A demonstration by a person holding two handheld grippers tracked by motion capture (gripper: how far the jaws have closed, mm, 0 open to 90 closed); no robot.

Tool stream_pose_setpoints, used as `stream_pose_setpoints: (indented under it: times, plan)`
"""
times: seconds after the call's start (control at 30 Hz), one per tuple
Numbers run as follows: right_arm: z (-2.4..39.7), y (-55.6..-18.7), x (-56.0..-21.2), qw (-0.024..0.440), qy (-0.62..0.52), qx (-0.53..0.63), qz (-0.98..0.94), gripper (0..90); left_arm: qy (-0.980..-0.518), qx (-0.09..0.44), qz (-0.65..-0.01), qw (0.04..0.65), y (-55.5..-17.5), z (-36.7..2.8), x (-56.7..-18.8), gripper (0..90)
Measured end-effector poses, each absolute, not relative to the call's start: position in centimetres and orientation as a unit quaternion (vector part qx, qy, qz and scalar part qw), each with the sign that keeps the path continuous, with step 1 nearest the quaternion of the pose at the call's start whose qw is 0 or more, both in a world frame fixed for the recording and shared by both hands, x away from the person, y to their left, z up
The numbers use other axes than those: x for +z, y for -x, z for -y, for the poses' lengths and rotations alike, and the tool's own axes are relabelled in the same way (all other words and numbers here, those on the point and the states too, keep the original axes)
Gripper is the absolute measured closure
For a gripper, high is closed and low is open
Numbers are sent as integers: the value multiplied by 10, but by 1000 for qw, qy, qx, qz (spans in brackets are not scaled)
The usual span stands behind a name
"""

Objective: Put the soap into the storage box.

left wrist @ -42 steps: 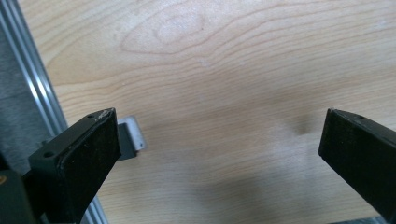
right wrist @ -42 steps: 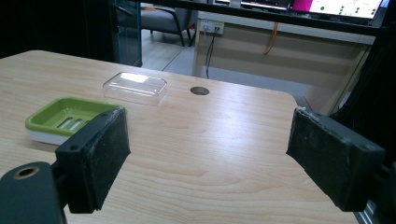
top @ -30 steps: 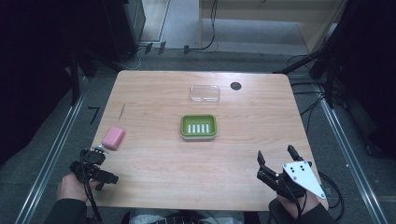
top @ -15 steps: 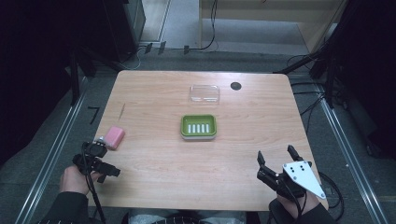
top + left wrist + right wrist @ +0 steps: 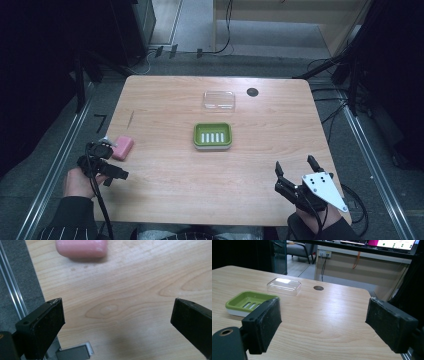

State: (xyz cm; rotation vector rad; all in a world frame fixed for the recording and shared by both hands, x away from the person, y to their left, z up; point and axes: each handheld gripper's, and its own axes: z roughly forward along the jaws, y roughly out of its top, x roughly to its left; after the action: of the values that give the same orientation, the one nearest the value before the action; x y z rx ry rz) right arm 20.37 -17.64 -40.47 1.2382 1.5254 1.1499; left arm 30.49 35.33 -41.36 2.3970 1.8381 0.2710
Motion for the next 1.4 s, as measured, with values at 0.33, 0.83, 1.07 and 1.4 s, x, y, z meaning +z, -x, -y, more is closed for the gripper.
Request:
stream_pose_setpoints:
  times: [0.33, 0.83, 1.07, 1.4]
  plan:
    - [177, -203, -405, 420, -493, 459, -608, 127, -788, 83, -606, 64, -325, -357, -413, 0]
    - [177, -204, -405, 420, -494, 458, -608, 127, -787, 80, -608, 70, -353, -360, -415, 0]
    - [177, -203, -405, 420, -494, 458, -608, 127, -789, 76, -606, 66, -366, -360, -421, 0]
    - [176, -203, -405, 421, -493, 457, -609, 127, -790, 77, -605, 60, -385, -356, -428, 0]
